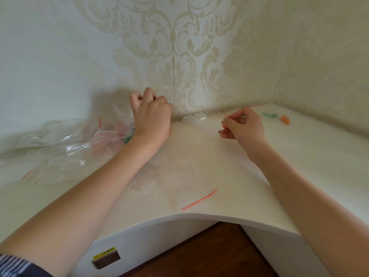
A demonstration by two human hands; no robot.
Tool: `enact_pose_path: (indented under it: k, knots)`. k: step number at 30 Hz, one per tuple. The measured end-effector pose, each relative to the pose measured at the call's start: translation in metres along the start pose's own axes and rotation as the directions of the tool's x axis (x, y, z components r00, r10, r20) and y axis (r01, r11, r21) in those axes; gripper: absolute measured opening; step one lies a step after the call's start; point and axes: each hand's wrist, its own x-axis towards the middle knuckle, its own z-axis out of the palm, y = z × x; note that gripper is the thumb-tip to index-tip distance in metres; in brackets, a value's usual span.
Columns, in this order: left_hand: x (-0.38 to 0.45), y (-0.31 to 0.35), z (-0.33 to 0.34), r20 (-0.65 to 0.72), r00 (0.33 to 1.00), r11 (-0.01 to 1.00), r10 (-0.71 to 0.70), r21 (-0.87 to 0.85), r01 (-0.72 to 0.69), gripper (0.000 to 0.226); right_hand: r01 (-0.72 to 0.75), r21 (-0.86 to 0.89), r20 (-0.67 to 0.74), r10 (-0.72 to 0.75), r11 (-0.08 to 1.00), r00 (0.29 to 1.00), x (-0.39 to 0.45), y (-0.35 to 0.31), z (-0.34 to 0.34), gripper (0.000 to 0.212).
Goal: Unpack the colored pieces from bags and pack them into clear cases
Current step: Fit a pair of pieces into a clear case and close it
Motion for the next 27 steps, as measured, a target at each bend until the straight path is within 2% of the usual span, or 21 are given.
enact_pose_path:
  k: [1,2,5,8,10,12,14,15,17,19,21,24,27]
  knots:
    - [-0.001,0.0,0.0,0.078,0.996,0.998,-0.044,0.046,0.041,0.02,-0.009,-0.001,-0.013,0.009,1.0,1.0,0.001,0.001,-0.001,0.011]
    - [-0.003,0.0,-0.001,0.099,0.992,0.995,-0.083,0.06,0.077,0.02,-0.022,-0.005,-0.027,0.021,1.0,0.999,0.003,0.002,-0.002,0.011]
    - [-0.004,0.004,-0.006,-0.001,0.996,0.995,-0.085,0.052,0.085,0.026,-0.019,-0.044,-0.068,0.015,0.999,0.998,0.006,0.005,-0.004,0.013]
    - [-0.002,0.011,-0.003,-0.148,0.988,0.999,0.051,0.001,-0.051,0.023,0.047,-0.153,-0.096,-0.062,0.987,0.993,0.008,0.009,-0.008,0.006]
    - [0.003,0.022,0.0,-0.147,0.971,0.976,0.189,-0.081,-0.202,0.031,0.065,-0.187,-0.094,-0.084,0.98,0.992,0.01,0.013,-0.011,0.009]
    - [0.007,0.038,0.004,0.001,0.946,0.927,0.326,-0.197,-0.319,0.056,0.058,-0.2,-0.09,-0.077,0.978,0.993,0.012,0.016,-0.011,0.012]
    - [0.012,0.052,0.008,0.267,0.87,0.9,0.415,-0.259,-0.35,0.077,0.064,-0.212,-0.082,-0.084,0.975,0.993,0.014,0.018,-0.01,0.013]
    - [0.016,0.057,0.01,0.375,0.808,0.888,0.455,-0.256,-0.382,0.08,0.072,-0.214,-0.077,-0.09,0.974,0.993,0.014,0.019,-0.01,0.013]
    - [0.023,0.066,0.017,0.504,0.702,0.862,0.503,-0.23,-0.452,0.075,0.082,-0.21,-0.071,-0.099,0.974,0.993,0.015,0.018,-0.011,0.014]
    - [0.028,0.068,0.027,0.583,0.659,0.875,0.475,-0.236,-0.422,0.064,0.08,-0.204,-0.072,-0.097,0.976,0.993,0.016,0.019,-0.013,0.017]
    - [0.029,0.063,0.037,0.601,0.673,0.902,0.431,-0.303,-0.306,0.054,0.072,-0.202,-0.074,-0.089,0.977,0.993,0.016,0.02,-0.013,0.018]
    - [0.026,0.06,0.034,0.51,0.75,0.887,0.42,-0.405,-0.222,0.039,0.051,-0.18,-0.066,-0.064,0.982,0.996,0.018,0.022,-0.011,0.017]
    - [0.023,0.066,0.022,0.425,0.824,0.868,0.374,-0.473,-0.15,0.034,0.02,-0.123,-0.054,-0.027,0.992,0.998,0.018,0.022,-0.009,0.016]
